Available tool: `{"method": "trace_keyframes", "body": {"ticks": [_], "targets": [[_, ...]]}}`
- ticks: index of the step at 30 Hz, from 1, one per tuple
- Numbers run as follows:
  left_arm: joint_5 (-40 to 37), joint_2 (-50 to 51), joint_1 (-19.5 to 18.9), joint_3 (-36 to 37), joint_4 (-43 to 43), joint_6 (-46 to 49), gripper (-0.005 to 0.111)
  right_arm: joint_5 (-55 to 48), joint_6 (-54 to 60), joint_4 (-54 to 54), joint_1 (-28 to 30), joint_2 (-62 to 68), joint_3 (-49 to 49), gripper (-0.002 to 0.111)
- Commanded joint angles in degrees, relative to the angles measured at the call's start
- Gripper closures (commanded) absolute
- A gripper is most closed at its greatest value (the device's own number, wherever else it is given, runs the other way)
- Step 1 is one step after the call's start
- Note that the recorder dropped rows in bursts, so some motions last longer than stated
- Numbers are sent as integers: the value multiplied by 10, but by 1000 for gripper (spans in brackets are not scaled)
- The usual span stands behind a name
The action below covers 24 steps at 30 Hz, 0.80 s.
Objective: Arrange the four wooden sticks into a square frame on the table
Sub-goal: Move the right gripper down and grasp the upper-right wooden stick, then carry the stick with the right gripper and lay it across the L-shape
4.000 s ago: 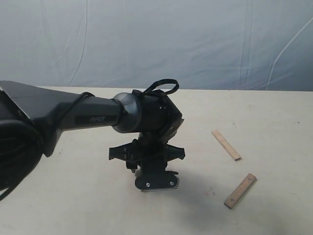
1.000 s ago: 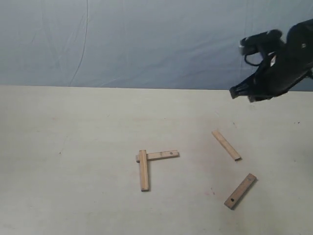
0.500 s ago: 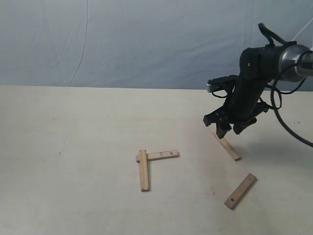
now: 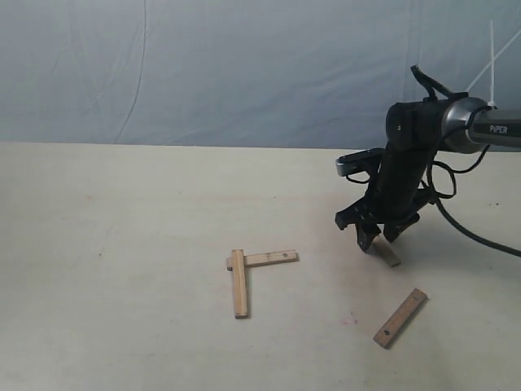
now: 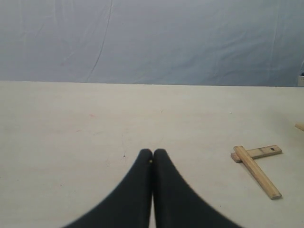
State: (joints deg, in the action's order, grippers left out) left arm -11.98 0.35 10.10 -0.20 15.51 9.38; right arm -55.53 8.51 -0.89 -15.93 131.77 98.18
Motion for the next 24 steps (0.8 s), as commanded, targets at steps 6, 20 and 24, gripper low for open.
{"method": "trace_keyframes", "body": {"ticks": [6, 20, 24], "targets": [[0, -4, 4, 2, -2, 1, 107, 7, 5, 0, -1, 19, 4, 96], [0, -4, 4, 2, -2, 1, 107, -63, -70, -94, -15, -60, 4, 109], [0, -4, 4, 2, -2, 1, 107, -75, -137, -26, -79, -88, -6, 109]]}}
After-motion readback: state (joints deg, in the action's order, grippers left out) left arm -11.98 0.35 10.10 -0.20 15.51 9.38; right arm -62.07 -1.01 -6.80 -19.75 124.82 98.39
